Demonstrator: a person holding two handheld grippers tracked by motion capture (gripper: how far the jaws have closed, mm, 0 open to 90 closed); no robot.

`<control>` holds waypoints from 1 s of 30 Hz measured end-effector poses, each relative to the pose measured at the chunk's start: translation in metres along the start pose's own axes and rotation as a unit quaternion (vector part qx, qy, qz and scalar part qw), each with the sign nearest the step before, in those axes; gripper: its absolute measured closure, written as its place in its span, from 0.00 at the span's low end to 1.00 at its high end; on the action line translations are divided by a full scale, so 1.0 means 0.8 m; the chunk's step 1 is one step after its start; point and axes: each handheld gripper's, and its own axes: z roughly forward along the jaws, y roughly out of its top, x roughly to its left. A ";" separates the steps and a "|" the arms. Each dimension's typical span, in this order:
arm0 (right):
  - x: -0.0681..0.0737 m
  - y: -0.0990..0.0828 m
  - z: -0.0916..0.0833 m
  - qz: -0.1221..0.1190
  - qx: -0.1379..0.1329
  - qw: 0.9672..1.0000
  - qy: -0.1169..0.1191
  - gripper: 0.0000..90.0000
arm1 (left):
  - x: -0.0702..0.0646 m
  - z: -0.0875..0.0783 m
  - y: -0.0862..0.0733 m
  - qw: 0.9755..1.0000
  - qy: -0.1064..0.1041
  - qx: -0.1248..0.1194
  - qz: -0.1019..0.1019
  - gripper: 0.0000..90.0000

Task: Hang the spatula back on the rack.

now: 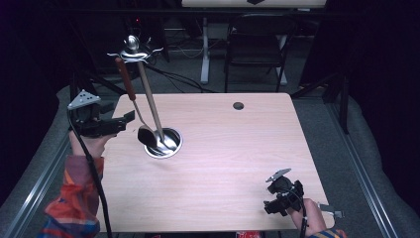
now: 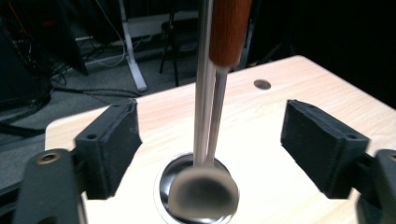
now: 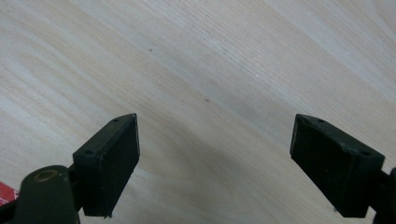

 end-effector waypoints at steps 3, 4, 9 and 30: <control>0.000 0.001 -0.001 -0.006 0.007 1.000 -0.003 0.17 | 0.000 -0.002 -0.007 1.000 0.000 0.011 0.001 0.17; -0.001 0.001 -0.002 -0.007 0.008 1.000 -0.004 0.17 | 0.000 -0.003 -0.010 1.000 0.001 0.015 0.001 0.17; -0.001 0.001 -0.002 -0.009 0.009 1.000 -0.002 0.17 | -0.001 -0.005 -0.024 1.000 0.004 0.025 -0.001 0.15; 0.000 0.001 -0.003 -0.007 0.008 1.000 0.000 0.17 | -0.017 0.026 -0.129 0.989 0.022 0.143 0.005 0.01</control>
